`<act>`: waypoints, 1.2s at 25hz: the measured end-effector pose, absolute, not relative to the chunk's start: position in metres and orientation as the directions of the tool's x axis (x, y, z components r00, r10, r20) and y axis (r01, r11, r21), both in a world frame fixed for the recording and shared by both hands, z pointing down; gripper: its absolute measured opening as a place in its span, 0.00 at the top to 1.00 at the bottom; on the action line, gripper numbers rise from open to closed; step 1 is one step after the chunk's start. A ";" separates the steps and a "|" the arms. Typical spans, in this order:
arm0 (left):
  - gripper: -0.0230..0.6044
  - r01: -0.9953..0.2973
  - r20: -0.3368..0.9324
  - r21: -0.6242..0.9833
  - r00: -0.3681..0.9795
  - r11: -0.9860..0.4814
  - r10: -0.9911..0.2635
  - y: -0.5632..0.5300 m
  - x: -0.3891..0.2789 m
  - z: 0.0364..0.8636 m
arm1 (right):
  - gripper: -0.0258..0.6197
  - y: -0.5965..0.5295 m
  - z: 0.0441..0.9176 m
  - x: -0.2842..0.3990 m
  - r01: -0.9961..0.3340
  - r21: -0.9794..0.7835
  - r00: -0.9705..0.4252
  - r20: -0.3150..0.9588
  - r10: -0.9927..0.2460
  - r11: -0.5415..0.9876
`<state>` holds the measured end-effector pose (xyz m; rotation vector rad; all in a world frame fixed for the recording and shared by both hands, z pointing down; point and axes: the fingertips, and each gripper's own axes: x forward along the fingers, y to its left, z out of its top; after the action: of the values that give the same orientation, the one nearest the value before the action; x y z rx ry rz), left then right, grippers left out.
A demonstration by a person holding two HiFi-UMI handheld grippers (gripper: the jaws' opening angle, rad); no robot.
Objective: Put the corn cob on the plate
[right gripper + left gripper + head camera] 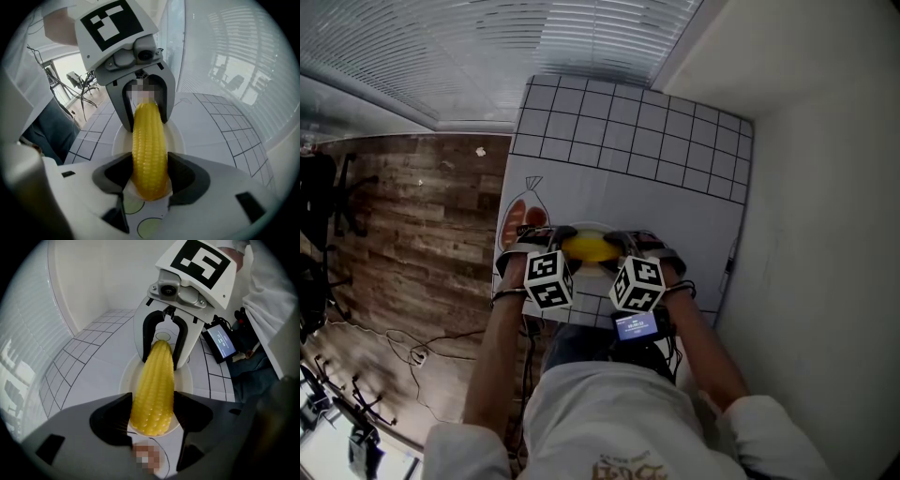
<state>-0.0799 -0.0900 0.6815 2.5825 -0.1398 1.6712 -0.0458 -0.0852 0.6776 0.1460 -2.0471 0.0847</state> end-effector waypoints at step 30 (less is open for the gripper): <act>0.52 -0.221 0.867 -0.097 0.460 -0.970 -0.192 -0.094 -0.092 0.664 | 0.53 -0.086 0.669 -0.029 -0.362 -0.040 -0.442 0.887 -0.134 0.931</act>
<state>-0.0920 -0.0936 0.6643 2.6596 -0.3759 1.5728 -0.0293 -0.0860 0.6694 0.3554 -2.0291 0.2714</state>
